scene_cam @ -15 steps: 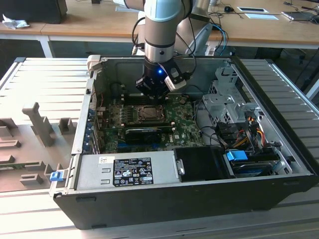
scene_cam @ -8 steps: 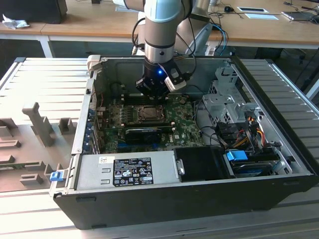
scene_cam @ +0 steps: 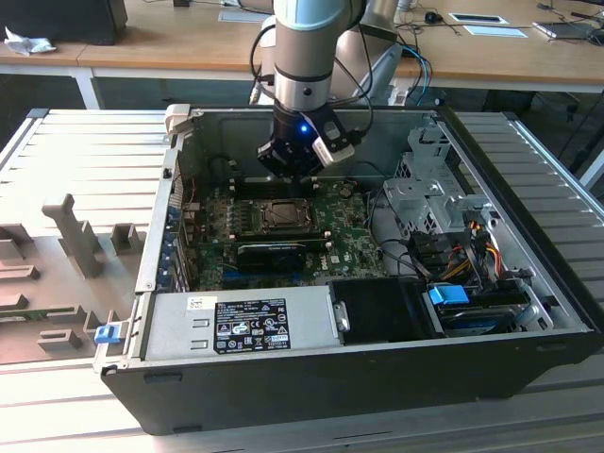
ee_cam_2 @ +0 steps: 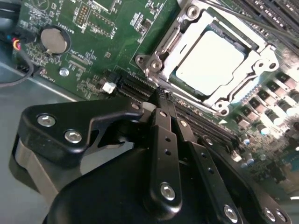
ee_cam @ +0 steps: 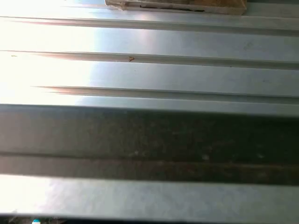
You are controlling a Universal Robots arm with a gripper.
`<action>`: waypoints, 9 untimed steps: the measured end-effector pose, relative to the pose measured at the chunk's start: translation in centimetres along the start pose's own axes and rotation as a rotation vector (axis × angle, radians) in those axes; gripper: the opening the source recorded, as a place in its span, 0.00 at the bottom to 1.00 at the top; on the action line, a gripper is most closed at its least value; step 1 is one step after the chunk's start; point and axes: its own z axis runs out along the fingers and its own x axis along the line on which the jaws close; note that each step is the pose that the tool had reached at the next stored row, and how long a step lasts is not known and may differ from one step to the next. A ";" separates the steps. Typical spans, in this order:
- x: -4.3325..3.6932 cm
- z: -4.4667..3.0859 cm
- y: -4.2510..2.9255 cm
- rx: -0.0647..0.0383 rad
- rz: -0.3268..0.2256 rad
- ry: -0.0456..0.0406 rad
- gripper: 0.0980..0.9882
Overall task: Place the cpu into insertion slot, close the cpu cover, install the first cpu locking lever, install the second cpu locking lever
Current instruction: 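Install the first cpu locking lever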
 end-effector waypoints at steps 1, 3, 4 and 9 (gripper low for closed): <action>0.00 0.00 0.00 0.000 0.000 -0.0001 0.01; 0.00 -0.01 -0.09 0.000 0.000 0.0001 0.01; 0.01 -0.02 -0.21 0.000 0.000 0.0000 0.01; 0.02 -0.04 -0.44 0.000 0.000 0.0000 0.01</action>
